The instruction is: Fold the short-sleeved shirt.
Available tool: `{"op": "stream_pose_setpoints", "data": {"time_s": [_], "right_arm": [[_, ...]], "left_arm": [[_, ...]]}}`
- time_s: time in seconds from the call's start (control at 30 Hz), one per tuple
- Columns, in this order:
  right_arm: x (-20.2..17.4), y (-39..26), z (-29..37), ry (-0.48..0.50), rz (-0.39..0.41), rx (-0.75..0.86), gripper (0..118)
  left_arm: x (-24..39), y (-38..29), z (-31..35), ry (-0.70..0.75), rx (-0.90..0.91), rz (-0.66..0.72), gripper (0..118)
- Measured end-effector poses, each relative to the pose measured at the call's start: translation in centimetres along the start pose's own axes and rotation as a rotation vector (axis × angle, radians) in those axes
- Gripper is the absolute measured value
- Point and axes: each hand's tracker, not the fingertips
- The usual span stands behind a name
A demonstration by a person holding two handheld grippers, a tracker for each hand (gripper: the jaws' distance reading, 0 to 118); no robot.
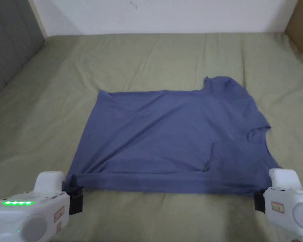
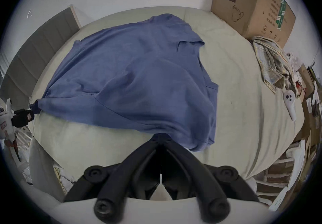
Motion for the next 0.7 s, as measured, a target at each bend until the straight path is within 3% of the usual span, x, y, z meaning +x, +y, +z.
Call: {"op": "stream_pose_setpoints", "data": {"time_s": [0.03,0.07,0.1,0.27,0.3,0.37,0.4,0.67,0.7], "right_arm": [[0.0,0.2,0.0,0.002,-0.001,0.001,1],[0.0,0.3,-0.1,0.001,0.001,0.000,1],[0.0,0.4,-0.1,-0.002,0.006,-0.002,1],[0.5,0.7,-0.5,0.007,-0.026,-0.020,1],[0.7,0.7,-0.7,0.014,-0.042,-0.025,1],[0.8,0.6,-0.9,0.014,-0.049,-0.036,1],[0.8,0.5,-0.9,0.010,-0.047,-0.039,1],[2.6,0.0,0.5,0.013,-0.086,-0.009,3],[2.9,0.1,0.9,0.018,-0.094,0.013,23]], "left_arm": [[-0.6,0.3,-0.3,0.002,-0.020,0.021,66],[-1.0,0.5,-0.5,0.005,-0.018,0.029,89],[-1.3,0.7,-0.5,0.019,0.006,0.040,94],[-2.4,2.1,-3.0,0.033,0.028,0.036,92],[-2.7,2.2,-3.9,0.016,-0.005,0.080,77],[-3.2,2.2,-5.2,-0.012,-0.038,0.138,14],[-3.2,2.3,-5.7,-0.022,-0.036,0.140,6],[-1.5,3.3,-1.9,0.017,0.039,0.072,5],[-1.5,3.5,-1.6,0.017,0.045,0.069,5]]}}
